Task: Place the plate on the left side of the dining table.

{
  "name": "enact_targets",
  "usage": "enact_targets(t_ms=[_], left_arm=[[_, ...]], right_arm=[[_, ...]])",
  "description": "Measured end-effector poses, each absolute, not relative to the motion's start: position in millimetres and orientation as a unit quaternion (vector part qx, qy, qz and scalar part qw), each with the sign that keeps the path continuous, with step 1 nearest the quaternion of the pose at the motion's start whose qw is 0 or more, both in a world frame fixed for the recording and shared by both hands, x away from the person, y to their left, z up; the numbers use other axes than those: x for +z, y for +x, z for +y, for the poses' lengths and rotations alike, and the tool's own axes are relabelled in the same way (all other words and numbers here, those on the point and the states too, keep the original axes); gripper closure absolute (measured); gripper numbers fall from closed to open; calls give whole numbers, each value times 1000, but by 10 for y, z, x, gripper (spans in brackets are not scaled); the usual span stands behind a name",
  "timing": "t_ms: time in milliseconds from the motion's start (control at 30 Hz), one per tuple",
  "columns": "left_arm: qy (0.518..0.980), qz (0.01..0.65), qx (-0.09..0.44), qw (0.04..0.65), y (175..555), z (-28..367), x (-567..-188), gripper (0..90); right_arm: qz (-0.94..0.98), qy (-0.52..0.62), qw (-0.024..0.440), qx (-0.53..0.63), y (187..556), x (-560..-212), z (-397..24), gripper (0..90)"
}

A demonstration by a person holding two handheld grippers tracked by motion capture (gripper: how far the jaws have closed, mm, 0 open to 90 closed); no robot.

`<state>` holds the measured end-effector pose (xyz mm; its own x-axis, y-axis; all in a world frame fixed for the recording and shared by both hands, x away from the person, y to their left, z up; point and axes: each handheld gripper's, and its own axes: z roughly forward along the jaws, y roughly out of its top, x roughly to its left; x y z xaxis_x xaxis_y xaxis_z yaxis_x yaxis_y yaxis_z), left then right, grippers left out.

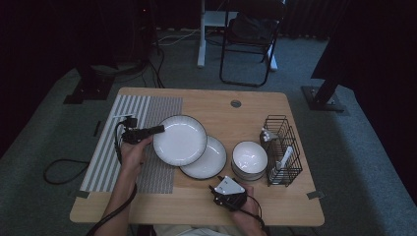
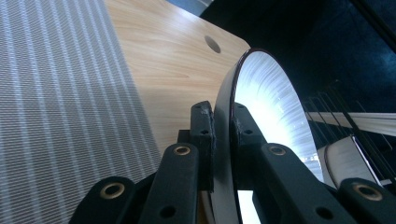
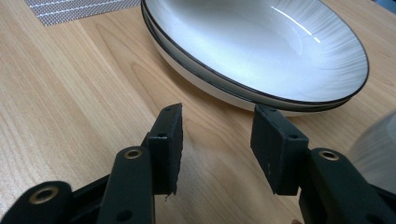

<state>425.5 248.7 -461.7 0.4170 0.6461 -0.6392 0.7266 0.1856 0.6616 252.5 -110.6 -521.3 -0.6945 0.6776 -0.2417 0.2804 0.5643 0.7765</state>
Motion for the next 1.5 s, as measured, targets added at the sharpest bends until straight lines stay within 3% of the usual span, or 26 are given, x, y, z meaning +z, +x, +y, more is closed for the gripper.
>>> enact_targets(t_ms=[1000, 1500], left_arm=[[583, 597, 8, 551, 4210, 3349, -4675, 836], [572, 621, 29, 535, 4238, 3550, -4739, 836]], right_arm=[[852, 281, 258, 359, 2549, -5267, -1085, 518], [853, 278, 255, 360, 2547, -5267, -1075, 520]])
